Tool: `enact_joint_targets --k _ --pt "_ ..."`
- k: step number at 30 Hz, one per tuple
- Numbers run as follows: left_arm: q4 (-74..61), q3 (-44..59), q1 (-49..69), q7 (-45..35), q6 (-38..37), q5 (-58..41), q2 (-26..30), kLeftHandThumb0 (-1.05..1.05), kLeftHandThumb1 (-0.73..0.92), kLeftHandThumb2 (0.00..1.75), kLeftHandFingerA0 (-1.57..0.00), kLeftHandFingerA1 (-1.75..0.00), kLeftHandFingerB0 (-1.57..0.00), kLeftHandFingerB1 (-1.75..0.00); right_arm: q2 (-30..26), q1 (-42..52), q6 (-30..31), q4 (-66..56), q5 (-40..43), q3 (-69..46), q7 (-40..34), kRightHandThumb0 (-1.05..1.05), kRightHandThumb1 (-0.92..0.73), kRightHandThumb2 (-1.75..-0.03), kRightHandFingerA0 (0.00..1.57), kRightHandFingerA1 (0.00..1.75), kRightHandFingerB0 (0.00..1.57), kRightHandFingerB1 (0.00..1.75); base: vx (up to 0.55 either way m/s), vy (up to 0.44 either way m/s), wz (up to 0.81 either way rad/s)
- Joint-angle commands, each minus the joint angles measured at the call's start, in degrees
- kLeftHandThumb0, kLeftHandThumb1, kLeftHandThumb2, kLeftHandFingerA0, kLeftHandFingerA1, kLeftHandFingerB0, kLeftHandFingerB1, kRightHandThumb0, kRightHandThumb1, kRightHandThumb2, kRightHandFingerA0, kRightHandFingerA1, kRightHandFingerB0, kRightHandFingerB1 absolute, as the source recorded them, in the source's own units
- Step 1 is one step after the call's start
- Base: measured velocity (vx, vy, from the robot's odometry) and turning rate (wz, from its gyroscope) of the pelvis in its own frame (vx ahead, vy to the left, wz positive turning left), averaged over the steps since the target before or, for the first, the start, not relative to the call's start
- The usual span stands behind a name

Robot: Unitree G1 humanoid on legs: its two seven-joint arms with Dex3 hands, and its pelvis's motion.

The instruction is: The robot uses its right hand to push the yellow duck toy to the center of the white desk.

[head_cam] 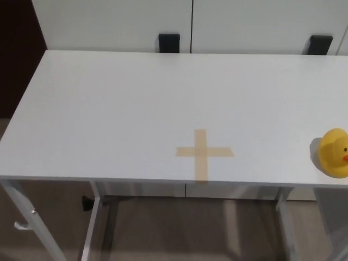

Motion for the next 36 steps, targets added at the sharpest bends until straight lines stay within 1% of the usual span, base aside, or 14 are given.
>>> enact_joint_targets --k 1,4,6,8,9,15,23,24,25,31,32,33,34,36 --pt "1.0 0.67 0.41 -0.1 -0.86 -0.6 1.02 -0.18 0.66 0.65 -0.88 -0.71 -0.81 -0.57 -0.98 0.21 -5.2 1.21 3.69 -2.84 0.08 -0.24 -0.51 -0.83 0.63 0.65 0.45 0.5 0.0 0.0 0.0" --pt "0.43 1.2 1.32 -0.06 -1.19 -0.91 1.5 -0.16 0.66 0.69 -0.85 -0.71 -0.81 -0.59 -0.98 -0.53 -2.05 -1.49 8.77 -8.11 0.94 -0.43 -0.63 -0.65 0.47 0.85 0.2 0.42 0.0 0.0 0.0" --pt "0.27 1.41 0.66 -0.07 -0.79 -0.96 1.44 -0.16 0.66 0.69 -0.86 -0.71 -0.83 -0.6 -1.59 -1.62 0.08 -2.38 9.81 -9.64 1.03 -0.53 -0.53 -0.89 0.35 0.74 0.1 0.5 0.0 0.0 0.0" --pt "0.68 1.03 0.21 0.14 -0.61 -0.35 1.25 -0.22 0.7 0.63 -0.87 -0.66 -0.81 -0.55 -2.82 -3.37 2.58 -2.11 10.76 -10.95 1.87 -0.57 -0.76 -0.65 0.12 0.54 0.05 0.32 0.0 0.0 0.0" --pt "0.85 0.97 0.12 0.41 -0.85 -0.18 1.02 -0.19 0.68 0.66 -0.87 -0.71 -0.83 -0.59 -3.43 -4.86 2.68 -2.01 12.32 -12.75 2.74 -0.64 -0.69 -0.89 0.02 0.53 0.01 0.31 0.0 0.0 0.0" --pt "0.78 1.85 0.17 0.27 -0.76 -1.0 0.75 -0.15 0.67 0.74 -0.86 -0.7 -0.81 -0.56 -5.25 -10.22 0.55 -5.77 13.95 -15.81 2.38 -0.78 -0.64 -1.03 0.0 0.4 0.04 0.26 0.0 0.0 0.0" --pt "0.57 1.91 -0.37 0.05 -0.64 -0.84 1.35 -0.15 0.64 0.72 -0.88 -0.76 -0.83 -0.58 -5.41 -15.1 6.74 -28.28 14.02 -12.95 2.5 -0.91 -0.66 -1.09 0.02 0.65 0.02 0.45 0.0 0.0 0.0" --pt "0.63 1.8 -0.24 0.02 -0.98 -0.7 1.41 -0.12 0.64 0.8 -0.88 -0.74 -0.82 -0.6 -4.82 -15.78 7.7 -31.47 13.98 -12.17 2.55 -0.93 -0.84 -0.65 0.04 0.83 0.01 0.66 0.0 0.0 0.0" --pt "0.64 1.74 -0.1 0.02 -1.36 -0.62 1.44 -0.12 0.64 0.8 -0.88 -0.74 -0.82 -0.6 -4.32 -16.53 8.3 -33.98 13.61 -11.24 2.33 -0.93 -0.84 -0.65 0.04 0.83 0.01 0.66 0.0 0.0 0.0" --pt "0.58 1.58 -0.3 0.27 -1.26 -0.45 1.31 -0.14 0.62 0.8 -0.88 -0.71 -0.82 -0.57 -1.79 -18.08 13.08 -45.29 11.27 -4.87 2.08 -0.75 -0.9 -0.67 0.06 0.35 0.09 0.26 0.0 0.0 0.0" --pt "0.65 1.49 -0.3 0.26 -1.35 -0.35 1.3 -0.15 0.62 0.79 -0.88 -0.72 -0.82 -0.58 -1.16 -19.15 15.6 -47.39 10.03 -2.37 1.62 -0.71 -0.74 -1.06 0.04 0.28 0.06 0.28 0.0 0.0 0.0" --pt "0.65 1.49 -0.3 0.26 -1.35 -0.35 1.3 -0.15 0.62 0.79 -0.88 -0.72 -0.82 -0.58 -1.16 -19.15 15.6 -47.39 10.03 -2.37 1.62 -0.71 -0.74 -1.06 0.04 0.28 0.06 0.28 0.0 0.0 0.0" --pt "0.82 1.38 -0.24 0.25 -1.48 -0.22 1.28 -0.14 0.61 0.8 -0.88 -0.72 -0.82 -0.58 -0.31 -20.48 18.25 -49.33 8.77 0.75 1.38 -0.65 -0.92 -0.72 0.05 0.23 0.07 0.23 0.0 0.0 0.0" --pt "0.85 1.3 -0.13 0.21 -1.63 -0.15 1.24 -0.14 0.61 0.8 -0.88 -0.72 -0.82 -0.58 0.04 -20.74 18.93 -50.07 8.66 2.06 1.66 -0.65 -0.92 -0.72 0.05 0.23 0.07 0.23 0.0 0.0 0.0"
